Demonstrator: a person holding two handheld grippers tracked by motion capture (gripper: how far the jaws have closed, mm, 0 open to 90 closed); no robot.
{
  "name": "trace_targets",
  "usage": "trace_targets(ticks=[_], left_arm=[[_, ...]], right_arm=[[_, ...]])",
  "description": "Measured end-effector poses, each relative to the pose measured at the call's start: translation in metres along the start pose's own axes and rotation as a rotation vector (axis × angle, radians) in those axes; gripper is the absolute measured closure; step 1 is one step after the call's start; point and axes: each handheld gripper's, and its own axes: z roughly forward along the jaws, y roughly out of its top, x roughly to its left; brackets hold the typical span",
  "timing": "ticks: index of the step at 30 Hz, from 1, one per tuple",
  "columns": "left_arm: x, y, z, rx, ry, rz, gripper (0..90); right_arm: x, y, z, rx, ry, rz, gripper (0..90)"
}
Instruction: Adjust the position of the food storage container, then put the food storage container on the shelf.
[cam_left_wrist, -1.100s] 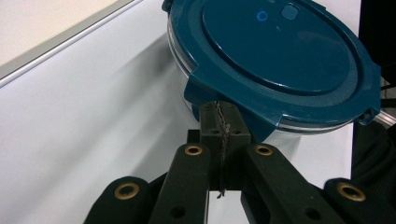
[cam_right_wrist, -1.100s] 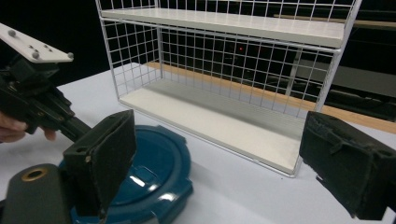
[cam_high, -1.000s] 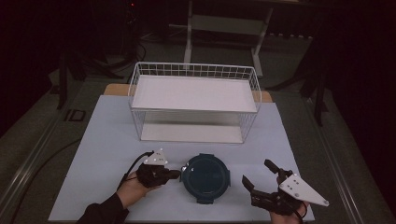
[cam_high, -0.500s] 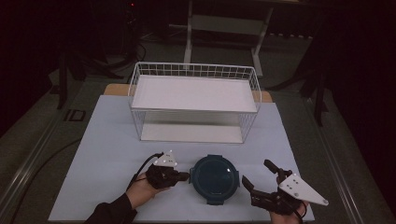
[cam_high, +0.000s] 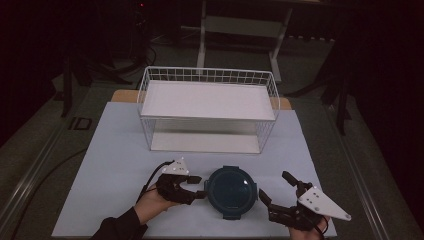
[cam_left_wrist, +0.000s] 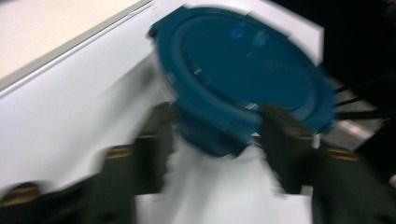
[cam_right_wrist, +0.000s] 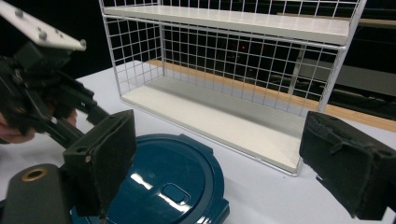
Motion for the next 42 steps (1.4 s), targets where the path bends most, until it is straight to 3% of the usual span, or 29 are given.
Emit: trace_targets(ticks=[4, 8, 12, 13, 15, 19, 21, 23, 27, 29, 31, 34, 35, 36, 37, 40, 42], left_arm=[[-0.002, 0.006, -0.001, -0.012, -0.019, -0.046, 11.5], [-0.004, 0.012, -0.003, -0.030, -0.028, -0.056, 2.4], [-0.005, 0.017, -0.006, -0.057, -0.005, -0.075, 2.7], [-0.005, 0.018, -0.006, -0.064, 0.024, -0.084, 3.0], [-0.004, 0.019, -0.007, -0.065, 0.022, -0.096, 4.1], [0.003, 0.017, -0.006, -0.074, 0.025, -0.196, 4.5], [0.005, 0.017, -0.005, -0.067, 0.029, -0.213, 4.5], [0.011, 0.014, -0.002, -0.059, 0.024, -0.280, 4.6], [0.015, 0.011, 0.004, -0.027, 0.033, -0.303, 5.1], [0.022, 0.008, 0.010, 0.009, 0.005, -0.350, 5.1], [0.024, 0.007, 0.011, 0.007, -0.010, -0.370, 5.1], [0.028, 0.007, 0.015, 0.061, -0.009, -0.416, 5.1], [0.031, 0.006, 0.017, 0.087, -0.031, -0.465, 5.1], [0.031, 0.006, 0.017, 0.087, -0.031, -0.465, 5.2], [0.034, 0.005, 0.020, 0.109, -0.063, -0.523, 5.1], [0.037, 0.003, 0.023, 0.119, -0.062, -0.585, 11.3], [0.039, 0.001, 0.025, 0.126, -0.090, -0.621, 15.0]], right_arm=[[0.000, 0.000, 0.000, -0.003, -0.003, 0.000, 10.8], [0.000, 0.000, -0.001, -0.008, -0.006, 0.001, 10.8], [0.002, 0.003, -0.002, -0.019, 0.003, -0.019, 10.9], [0.002, 0.003, -0.002, -0.023, 0.009, -0.017, 10.9], [0.002, 0.003, -0.002, -0.024, 0.015, -0.016, 10.9], [0.002, 0.004, -0.002, -0.032, 0.013, -0.022, 10.8], [0.002, 0.005, -0.002, -0.035, 0.020, -0.031, 10.8], [0.002, 0.006, 0.000, -0.028, 0.018, -0.066, 10.9], [0.001, 0.006, 0.001, -0.018, 0.025, -0.076, 10.8], [0.001, 0.005, 0.002, -0.002, 0.035, -0.055, 10.7], [0.001, 0.004, 0.002, 0.004, 0.044, -0.045, 10.1], [0.004, 0.004, 0.004, 0.007, 0.016, -0.037, 10.1], [0.004, 0.004, 0.004, 0.018, 0.021, -0.032, 10.1], [0.004, 0.004, 0.004, 0.018, 0.021, -0.032, 10.1], [0.006, 0.003, 0.006, 0.029, 0.022, -0.040, 10.1], [0.007, 0.001, 0.009, 0.047, 0.023, -0.030, 10.1], [0.008, 0.001, 0.009, 0.052, 0.028, -0.032, 10.1]])
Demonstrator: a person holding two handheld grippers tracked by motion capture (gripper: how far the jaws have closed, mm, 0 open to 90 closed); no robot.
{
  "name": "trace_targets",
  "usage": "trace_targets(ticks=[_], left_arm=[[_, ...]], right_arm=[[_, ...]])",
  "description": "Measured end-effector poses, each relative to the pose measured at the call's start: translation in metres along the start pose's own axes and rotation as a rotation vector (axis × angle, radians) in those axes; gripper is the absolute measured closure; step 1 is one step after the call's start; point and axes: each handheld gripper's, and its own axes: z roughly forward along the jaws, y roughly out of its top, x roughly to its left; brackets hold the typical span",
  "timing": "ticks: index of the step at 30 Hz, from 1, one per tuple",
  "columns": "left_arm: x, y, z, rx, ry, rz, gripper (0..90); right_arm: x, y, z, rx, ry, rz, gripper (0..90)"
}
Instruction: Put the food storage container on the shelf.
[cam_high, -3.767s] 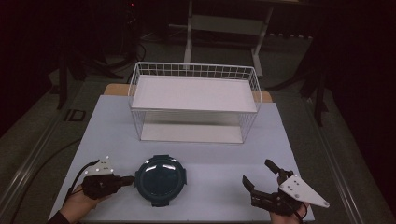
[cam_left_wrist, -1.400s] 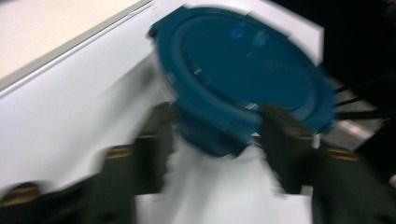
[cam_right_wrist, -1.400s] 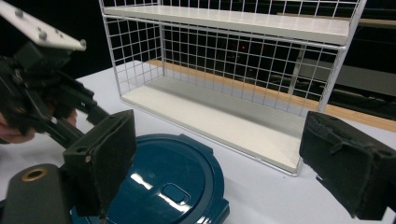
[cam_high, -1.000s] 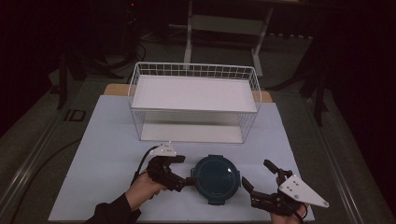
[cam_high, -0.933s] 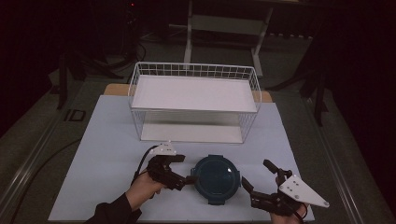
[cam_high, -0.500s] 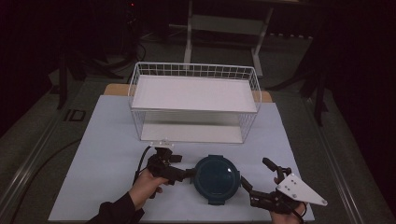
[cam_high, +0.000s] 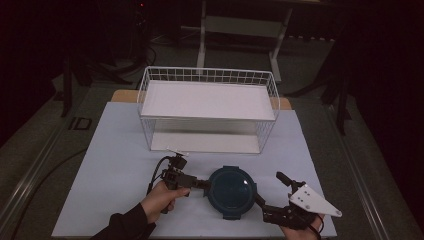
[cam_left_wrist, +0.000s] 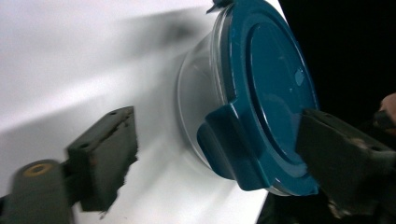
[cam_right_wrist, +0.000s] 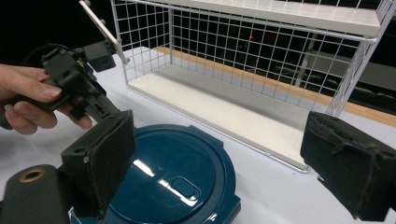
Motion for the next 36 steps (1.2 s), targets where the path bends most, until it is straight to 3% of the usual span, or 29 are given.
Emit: trace_targets(ticks=[4, 10, 14, 22, 24, 26, 32, 36], left_arm=[[0.003, -0.002, 0.003, 0.031, -0.022, -0.045, 22.6], [0.006, -0.005, 0.006, 0.035, -0.075, -0.097, 41.5], [0.003, -0.005, 0.008, 0.031, -0.080, -0.097, 51.1], [0.000, -0.006, 0.007, 0.035, -0.068, -0.065, 52.0], [-0.003, -0.008, 0.006, 0.033, -0.061, -0.046, 52.2], [-0.006, -0.009, 0.005, 0.032, -0.059, -0.029, 52.6], [-0.015, -0.012, 0.002, 0.022, -0.051, 0.029, 55.0], [-0.018, -0.016, -0.001, 0.019, -0.045, 0.065, 55.6]], right_arm=[[0.000, 0.000, 0.000, 0.002, 0.004, -0.002, 10.2], [0.001, 0.000, -0.001, 0.006, 0.003, -0.005, 10.2], [0.001, -0.001, 0.000, 0.011, 0.003, -0.004, 10.2], [-0.004, -0.002, 0.001, 0.062, 0.023, 0.035, 14.2], [-0.014, -0.006, 0.005, 0.154, 0.041, 0.090, 17.1], [-0.023, -0.012, 0.011, 0.217, 0.096, 0.164, 17.8], [-0.048, -0.028, 0.025, 0.302, 0.240, 0.386, 25.6], [-0.059, -0.037, 0.029, 0.319, 0.312, 0.508, 32.3]])
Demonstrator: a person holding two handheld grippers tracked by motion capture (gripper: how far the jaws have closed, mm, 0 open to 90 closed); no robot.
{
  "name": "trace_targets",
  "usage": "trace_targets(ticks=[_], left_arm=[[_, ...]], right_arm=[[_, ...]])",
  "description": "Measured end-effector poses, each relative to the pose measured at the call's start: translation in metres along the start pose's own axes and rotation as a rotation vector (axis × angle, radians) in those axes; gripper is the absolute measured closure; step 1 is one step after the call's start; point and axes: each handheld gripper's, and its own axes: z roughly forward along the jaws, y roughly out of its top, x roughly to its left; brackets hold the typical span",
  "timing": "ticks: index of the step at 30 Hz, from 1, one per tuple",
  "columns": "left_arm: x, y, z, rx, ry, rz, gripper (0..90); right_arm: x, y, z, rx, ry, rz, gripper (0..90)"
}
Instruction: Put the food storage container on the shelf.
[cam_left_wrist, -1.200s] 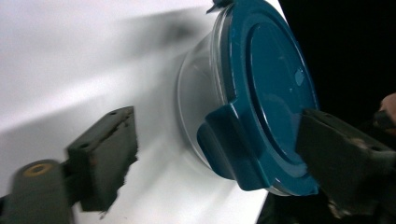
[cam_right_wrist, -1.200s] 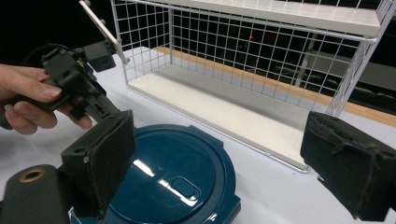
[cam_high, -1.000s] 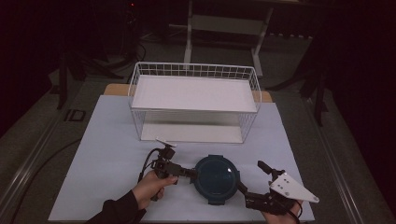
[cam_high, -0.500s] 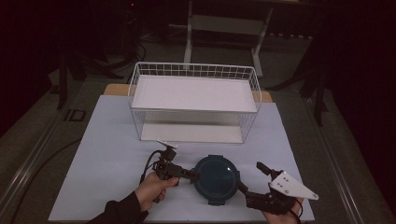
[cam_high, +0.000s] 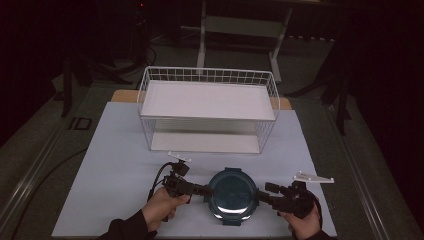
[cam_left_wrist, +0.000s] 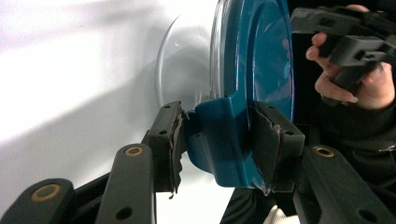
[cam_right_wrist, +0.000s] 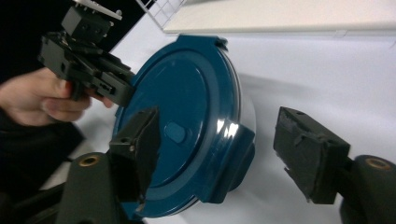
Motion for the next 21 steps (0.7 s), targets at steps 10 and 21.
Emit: trace_targets(ticks=[10, 21], left_arm=[[-0.003, -0.008, -0.003, -0.014, 0.003, 0.035, 56.2], [-0.007, -0.011, -0.003, -0.027, 0.004, 0.054, 56.7]], right_arm=[[-0.012, -0.007, 0.009, 0.101, 0.076, 0.089, 42.4], [-0.020, -0.012, 0.017, 0.157, 0.159, 0.159, 54.1]])
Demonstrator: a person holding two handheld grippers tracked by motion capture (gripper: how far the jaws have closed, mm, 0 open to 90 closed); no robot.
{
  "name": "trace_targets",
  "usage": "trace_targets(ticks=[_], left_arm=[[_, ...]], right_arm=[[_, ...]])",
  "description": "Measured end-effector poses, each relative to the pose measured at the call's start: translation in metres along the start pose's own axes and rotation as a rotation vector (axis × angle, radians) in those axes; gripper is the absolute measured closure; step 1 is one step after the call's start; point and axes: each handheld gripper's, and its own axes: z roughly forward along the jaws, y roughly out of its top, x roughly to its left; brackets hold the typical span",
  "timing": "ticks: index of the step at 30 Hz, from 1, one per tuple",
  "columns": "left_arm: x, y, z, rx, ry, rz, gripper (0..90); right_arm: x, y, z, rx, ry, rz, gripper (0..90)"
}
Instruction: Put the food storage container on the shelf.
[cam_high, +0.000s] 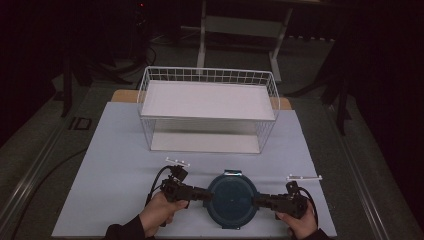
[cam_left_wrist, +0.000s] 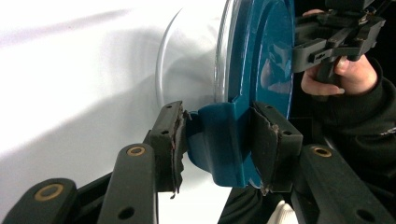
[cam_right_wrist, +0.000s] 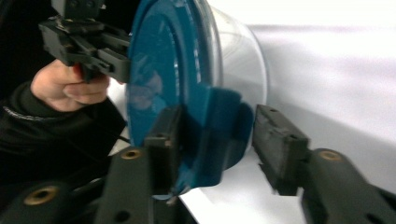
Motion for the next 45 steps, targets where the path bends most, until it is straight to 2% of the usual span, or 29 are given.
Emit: trace_targets(ticks=[5, 11, 16, 21, 22, 24, 28, 31, 33, 39, 45], left_arm=[[0.002, -0.002, 0.000, -0.011, -0.001, -0.014, 56.5], [-0.001, -0.003, 0.000, -0.014, 0.039, -0.039, 55.4], [-0.002, -0.004, 0.000, -0.023, 0.045, -0.040, 55.6], [-0.006, -0.007, -0.001, -0.036, 0.045, -0.031, 56.1], [-0.006, -0.008, -0.001, -0.041, 0.047, -0.038, 56.2], [-0.008, -0.009, 0.000, -0.039, 0.038, -0.025, 56.4], [-0.010, -0.006, -0.002, -0.066, 0.022, -0.009, 56.5], [-0.013, 0.000, -0.008, -0.071, 0.038, 0.033, 56.5], [-0.013, 0.003, -0.012, -0.079, 0.049, 0.043, 56.5], [-0.009, 0.012, -0.024, -0.112, 0.075, 0.047, 56.4], [-0.003, 0.020, -0.039, -0.164, 0.105, 0.076, 56.2]], right_arm=[[0.000, 0.000, 0.001, -0.001, 0.000, 0.023, 55.2], [0.005, 0.001, 0.002, -0.002, -0.016, 0.032, 55.4], [0.009, 0.000, 0.001, -0.008, -0.029, 0.036, 55.8], [0.010, -0.001, 0.000, -0.015, -0.020, 0.050, 57.0], [0.010, -0.001, 0.000, -0.021, -0.020, 0.046, 57.1], [0.011, 0.001, -0.002, -0.028, -0.023, 0.043, 57.2], [0.015, 0.006, -0.008, -0.054, -0.026, 0.011, 57.4], [0.019, 0.011, -0.009, -0.057, -0.034, -0.014, 57.3], [0.021, 0.015, -0.008, -0.058, -0.033, -0.028, 57.3], [0.023, 0.031, 0.001, -0.060, -0.028, -0.053, 57.3], [0.026, 0.048, 0.013, -0.085, -0.019, -0.097, 57.3]])
